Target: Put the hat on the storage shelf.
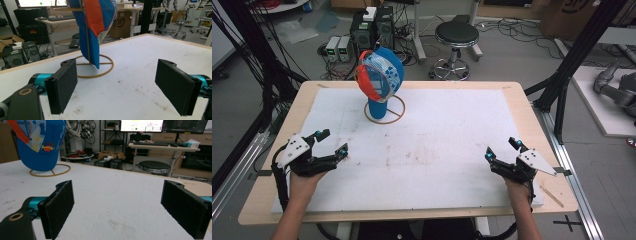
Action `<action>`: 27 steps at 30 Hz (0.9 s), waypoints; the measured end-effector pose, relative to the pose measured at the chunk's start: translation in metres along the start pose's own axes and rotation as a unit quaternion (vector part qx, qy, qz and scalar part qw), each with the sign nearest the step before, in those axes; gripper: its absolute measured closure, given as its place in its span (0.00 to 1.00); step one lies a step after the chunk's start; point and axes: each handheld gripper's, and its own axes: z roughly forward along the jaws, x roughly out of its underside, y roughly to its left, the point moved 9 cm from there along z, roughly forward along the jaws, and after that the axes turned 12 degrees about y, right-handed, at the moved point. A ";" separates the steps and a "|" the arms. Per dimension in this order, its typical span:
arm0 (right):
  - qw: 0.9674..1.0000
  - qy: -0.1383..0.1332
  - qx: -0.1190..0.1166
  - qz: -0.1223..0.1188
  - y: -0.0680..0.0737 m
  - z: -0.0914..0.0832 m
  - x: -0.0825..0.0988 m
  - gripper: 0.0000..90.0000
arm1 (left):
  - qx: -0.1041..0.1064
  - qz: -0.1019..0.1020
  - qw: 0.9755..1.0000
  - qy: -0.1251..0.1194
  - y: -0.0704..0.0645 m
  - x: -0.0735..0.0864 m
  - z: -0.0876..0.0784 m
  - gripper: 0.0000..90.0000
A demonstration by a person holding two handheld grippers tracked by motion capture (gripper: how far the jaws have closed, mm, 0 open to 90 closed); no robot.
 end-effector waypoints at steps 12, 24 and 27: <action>1.000 -0.012 0.002 -0.003 0.002 -0.006 -0.008 0.12 | -0.004 -0.017 1.000 -0.019 0.005 -0.001 -0.002 0.20; 1.000 -0.017 0.009 -0.006 0.000 -0.013 -0.012 0.12 | 0.004 -0.019 0.999 -0.031 0.001 -0.007 0.003 0.20; 1.000 -0.018 0.011 -0.004 -0.001 -0.016 -0.012 0.12 | 0.003 -0.018 0.999 -0.032 0.001 -0.007 0.003 0.20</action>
